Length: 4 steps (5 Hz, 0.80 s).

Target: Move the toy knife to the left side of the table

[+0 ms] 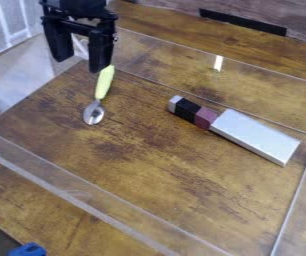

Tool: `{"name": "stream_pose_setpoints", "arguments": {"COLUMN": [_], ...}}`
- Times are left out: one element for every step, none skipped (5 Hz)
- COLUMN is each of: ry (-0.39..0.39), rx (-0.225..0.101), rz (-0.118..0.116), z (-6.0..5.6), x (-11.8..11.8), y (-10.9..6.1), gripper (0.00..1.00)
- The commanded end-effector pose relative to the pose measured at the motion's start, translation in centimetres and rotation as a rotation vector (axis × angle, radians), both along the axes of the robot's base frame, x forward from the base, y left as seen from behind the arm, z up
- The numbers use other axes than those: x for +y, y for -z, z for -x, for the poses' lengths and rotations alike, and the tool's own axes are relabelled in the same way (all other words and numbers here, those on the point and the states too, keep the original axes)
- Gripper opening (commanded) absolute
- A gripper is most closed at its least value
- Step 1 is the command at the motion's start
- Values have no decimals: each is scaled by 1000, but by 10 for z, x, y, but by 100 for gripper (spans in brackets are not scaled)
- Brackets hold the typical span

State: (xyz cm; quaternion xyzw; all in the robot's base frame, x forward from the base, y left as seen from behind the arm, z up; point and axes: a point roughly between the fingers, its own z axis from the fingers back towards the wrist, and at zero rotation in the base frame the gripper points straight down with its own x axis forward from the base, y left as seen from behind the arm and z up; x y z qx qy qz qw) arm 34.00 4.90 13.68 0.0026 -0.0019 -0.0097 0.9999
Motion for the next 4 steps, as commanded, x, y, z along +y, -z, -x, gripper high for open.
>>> {"name": "stream_pose_setpoints", "arguments": {"ry": [25, 32, 39, 47], "rx": [-63, -64, -63, -66], "rz": [-4, 0, 3, 4], "z": [-9, -9, -10, -11], "x": [-5, -7, -8, -9], "y": [-17, -16, -15, -18], "gripper": [100, 100, 100, 100]}}
